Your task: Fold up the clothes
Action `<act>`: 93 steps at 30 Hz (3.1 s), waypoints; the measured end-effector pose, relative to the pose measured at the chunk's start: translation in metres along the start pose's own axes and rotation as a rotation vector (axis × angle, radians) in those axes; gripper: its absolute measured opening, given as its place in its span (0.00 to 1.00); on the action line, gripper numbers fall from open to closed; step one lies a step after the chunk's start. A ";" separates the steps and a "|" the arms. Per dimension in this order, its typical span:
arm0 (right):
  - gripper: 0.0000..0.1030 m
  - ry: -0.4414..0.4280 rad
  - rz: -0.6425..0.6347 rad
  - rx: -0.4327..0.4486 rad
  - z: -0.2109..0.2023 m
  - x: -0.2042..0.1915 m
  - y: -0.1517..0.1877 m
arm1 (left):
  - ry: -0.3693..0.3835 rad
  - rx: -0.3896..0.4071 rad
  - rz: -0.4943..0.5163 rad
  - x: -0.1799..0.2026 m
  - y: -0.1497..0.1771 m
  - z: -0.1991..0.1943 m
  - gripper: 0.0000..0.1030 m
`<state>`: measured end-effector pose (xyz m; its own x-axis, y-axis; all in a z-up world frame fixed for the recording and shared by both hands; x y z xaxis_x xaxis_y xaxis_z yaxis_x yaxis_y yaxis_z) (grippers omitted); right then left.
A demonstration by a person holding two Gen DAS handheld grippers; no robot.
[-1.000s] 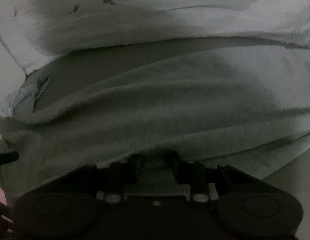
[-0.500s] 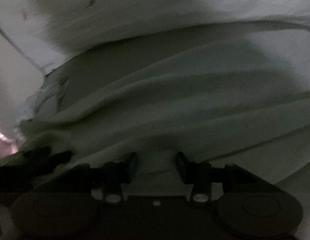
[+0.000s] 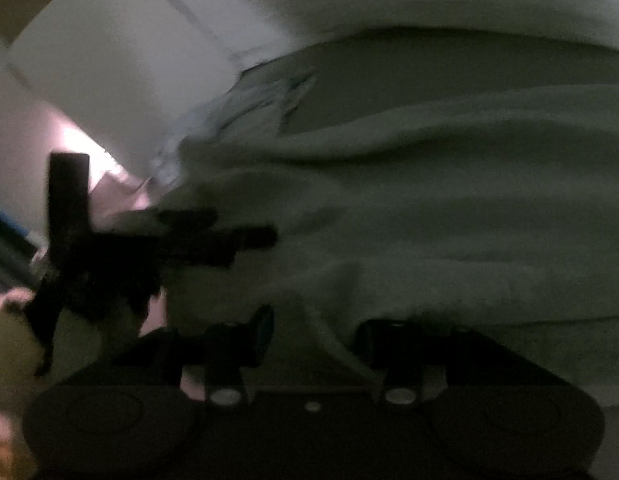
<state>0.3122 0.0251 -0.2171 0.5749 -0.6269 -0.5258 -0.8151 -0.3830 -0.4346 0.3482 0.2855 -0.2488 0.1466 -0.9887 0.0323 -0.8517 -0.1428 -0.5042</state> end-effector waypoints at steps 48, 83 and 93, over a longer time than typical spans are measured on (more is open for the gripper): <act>0.43 0.154 0.069 0.071 -0.058 0.005 0.055 | -0.206 0.050 -0.357 -0.116 0.088 -0.095 0.42; 0.10 0.792 0.633 0.456 -0.195 0.212 0.073 | -0.024 -0.008 -0.050 0.047 -0.018 -0.040 0.81; 0.08 0.464 0.187 0.222 -0.043 0.080 -0.006 | 0.013 -0.039 -0.031 0.037 -0.035 0.001 0.87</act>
<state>0.3598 -0.0524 -0.2251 0.2887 -0.9233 -0.2532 -0.8372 -0.1152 -0.5346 0.3841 0.2535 -0.2312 0.1666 -0.9843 0.0582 -0.8659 -0.1743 -0.4688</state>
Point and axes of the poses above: each gripper's, at about its wrist camera, not at the fingertips, and z roughly the way its jaws point, x to its right, y to its underside, the point moved 5 cm from there along z, roughly the way its jaws point, and after that the axes turned 4 degrees about -x, right-handed, at the moved point
